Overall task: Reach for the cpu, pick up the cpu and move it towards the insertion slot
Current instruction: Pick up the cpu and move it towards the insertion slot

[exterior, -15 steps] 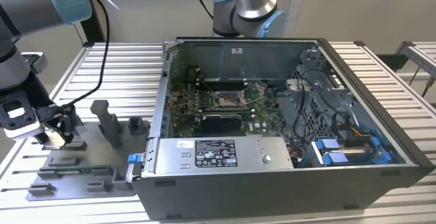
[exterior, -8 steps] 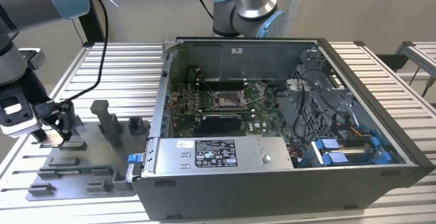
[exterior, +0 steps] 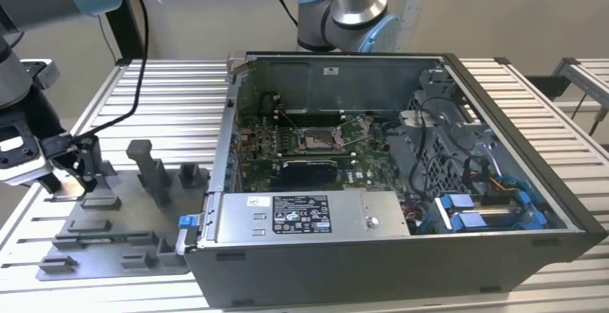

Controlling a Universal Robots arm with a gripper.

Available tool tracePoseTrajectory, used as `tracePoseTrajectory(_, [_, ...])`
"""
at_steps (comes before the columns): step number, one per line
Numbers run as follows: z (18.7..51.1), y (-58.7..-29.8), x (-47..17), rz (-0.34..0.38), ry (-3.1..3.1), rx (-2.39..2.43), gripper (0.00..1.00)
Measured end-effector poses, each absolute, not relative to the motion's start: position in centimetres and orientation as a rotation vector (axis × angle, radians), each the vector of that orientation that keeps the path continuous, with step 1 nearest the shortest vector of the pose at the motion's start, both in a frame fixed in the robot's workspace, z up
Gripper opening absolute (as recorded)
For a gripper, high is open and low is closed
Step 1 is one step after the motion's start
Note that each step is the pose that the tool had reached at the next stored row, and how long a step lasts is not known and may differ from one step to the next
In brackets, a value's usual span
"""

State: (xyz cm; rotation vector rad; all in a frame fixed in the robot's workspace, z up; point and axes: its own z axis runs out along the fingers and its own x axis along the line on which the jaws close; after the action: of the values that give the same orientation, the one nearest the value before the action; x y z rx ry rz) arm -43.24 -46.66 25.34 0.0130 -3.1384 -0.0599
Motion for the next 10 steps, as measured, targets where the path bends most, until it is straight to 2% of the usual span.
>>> tracePoseTrajectory(10, [26.9,-46.7,-43.2,-0.060,-3.138,0.013,0.00])
